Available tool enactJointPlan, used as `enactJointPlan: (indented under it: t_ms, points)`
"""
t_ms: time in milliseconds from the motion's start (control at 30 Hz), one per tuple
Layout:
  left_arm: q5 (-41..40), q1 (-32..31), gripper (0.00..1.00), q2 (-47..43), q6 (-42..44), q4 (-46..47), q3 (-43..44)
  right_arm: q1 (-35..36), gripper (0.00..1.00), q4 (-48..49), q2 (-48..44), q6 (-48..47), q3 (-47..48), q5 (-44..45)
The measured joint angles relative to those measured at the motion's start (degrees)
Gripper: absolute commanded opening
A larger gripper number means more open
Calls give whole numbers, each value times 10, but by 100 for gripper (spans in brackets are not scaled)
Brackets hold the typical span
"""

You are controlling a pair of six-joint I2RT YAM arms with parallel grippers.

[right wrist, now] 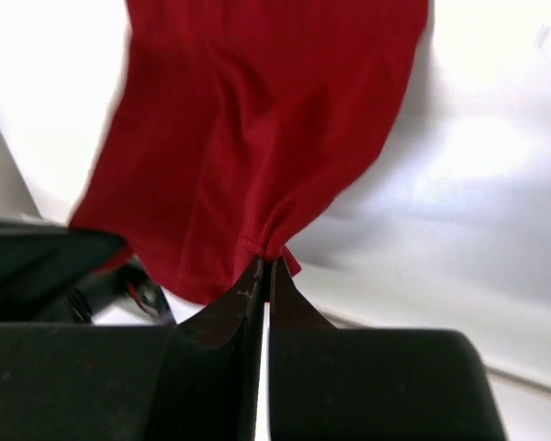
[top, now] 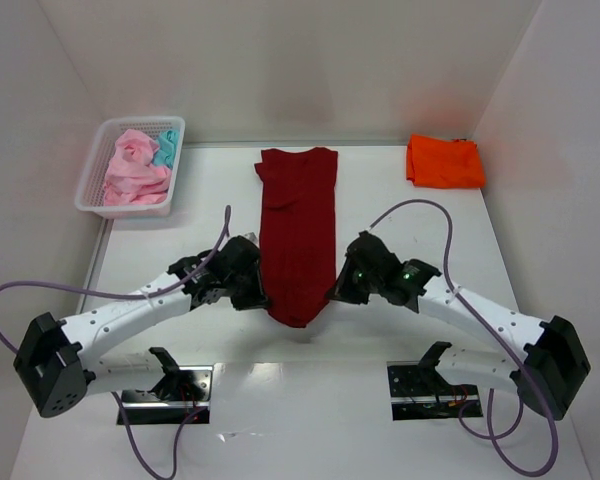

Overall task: Fold and stack the t-shirts
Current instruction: Grab the bottom of the folded rectangular tshirt with both arms

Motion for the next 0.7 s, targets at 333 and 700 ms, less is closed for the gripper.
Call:
enactJointPlan:
  t_ms: [333,700]
  points:
    - [6,92,1,77,94,41,82,-143,0,40,70,-84,84,-2]
    - [56,184,0,250,193,105,189,-195,0,133,248,-151,205,-33]
